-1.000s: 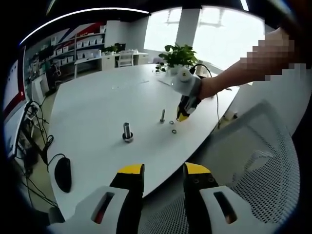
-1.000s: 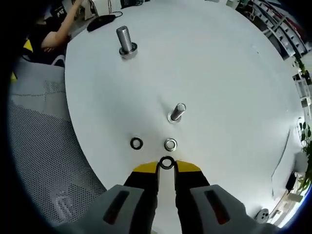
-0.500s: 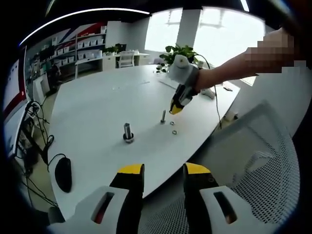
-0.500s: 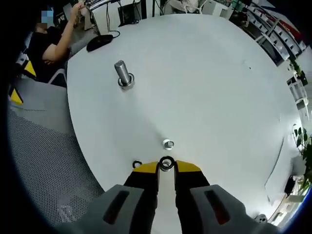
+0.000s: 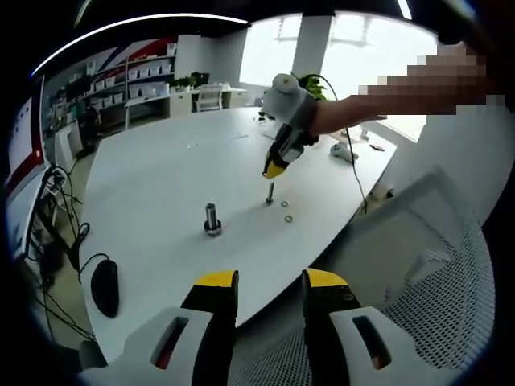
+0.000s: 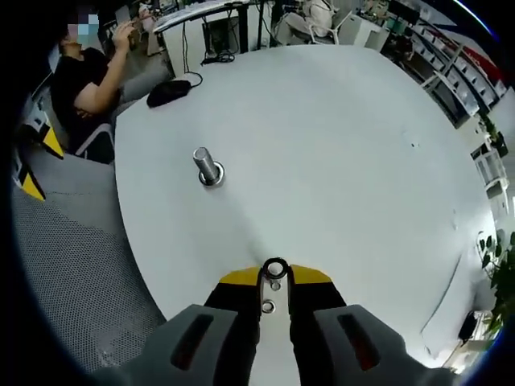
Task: Place the washer onto the threaded stud by aligning its center hole with the stud, sliding it down to the base, and recovering from edge contact or off-axis alignment until the washer reaches the visible bottom stop.
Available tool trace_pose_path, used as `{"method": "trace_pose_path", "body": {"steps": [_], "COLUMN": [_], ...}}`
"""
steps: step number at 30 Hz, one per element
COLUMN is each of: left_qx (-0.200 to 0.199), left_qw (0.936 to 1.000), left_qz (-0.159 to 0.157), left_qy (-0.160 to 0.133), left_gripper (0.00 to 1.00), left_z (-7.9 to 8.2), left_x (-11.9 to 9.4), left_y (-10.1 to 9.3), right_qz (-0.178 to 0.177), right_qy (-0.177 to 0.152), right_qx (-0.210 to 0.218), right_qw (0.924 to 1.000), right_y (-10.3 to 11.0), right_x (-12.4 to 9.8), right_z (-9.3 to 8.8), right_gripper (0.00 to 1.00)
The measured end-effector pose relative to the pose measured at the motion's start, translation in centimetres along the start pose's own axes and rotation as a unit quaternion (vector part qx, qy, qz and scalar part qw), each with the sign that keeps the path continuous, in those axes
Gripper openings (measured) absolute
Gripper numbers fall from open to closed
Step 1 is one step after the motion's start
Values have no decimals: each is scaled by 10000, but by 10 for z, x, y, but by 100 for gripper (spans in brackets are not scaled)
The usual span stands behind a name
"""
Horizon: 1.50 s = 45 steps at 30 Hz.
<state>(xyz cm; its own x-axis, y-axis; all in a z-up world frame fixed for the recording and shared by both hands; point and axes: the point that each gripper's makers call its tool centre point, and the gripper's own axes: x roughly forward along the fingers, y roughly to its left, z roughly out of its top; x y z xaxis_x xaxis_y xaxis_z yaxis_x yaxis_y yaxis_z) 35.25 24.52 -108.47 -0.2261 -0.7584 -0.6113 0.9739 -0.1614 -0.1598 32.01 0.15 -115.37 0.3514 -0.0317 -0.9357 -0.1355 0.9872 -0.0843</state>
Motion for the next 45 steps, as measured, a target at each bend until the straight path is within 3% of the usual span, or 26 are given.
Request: {"method": "trace_pose_path", "body": {"steps": [2,5,12,18,20,22,28,37,45], "left_qx": [-4,-2,6,4,-3,-8,-4,-23,-17], "left_qw": [10000,10000,10000,10000,10000,10000,10000,10000,10000], "left_qz": [2,-2,-2,7,21,29,35,82,62], "left_qy": [6,8,-3,15,-4,-5,13,23,31], "left_gripper": [30,30,29,29,29,29,29,29,29], "left_z": [0,0,1,0,0,1,0,-1,0], "left_x": [-1,0,0,-1,0,0,0,0,0], "left_y": [-1,0,0,-1,0,1,1,3,1], "right_qz": [0,21,11,-11,-22,-11,57,136,135], "right_qy": [32,38,178,244,251,256,306,453,445], "right_qx": [-63,-102,-362,-366,-351,-344,-409,-443,-387], "right_qw": [10000,9999,9992,9990,9991,9991,9987,9979,9982], "right_y": [-7,2,-3,-10,-2,-10,0,-2,2], "right_x": [7,-2,9,4,-6,4,-1,19,17], "right_z": [-4,3,-7,-14,-12,-17,-17,-32,-29], "right_gripper": [14,14,14,14,14,14,14,14,14]}}
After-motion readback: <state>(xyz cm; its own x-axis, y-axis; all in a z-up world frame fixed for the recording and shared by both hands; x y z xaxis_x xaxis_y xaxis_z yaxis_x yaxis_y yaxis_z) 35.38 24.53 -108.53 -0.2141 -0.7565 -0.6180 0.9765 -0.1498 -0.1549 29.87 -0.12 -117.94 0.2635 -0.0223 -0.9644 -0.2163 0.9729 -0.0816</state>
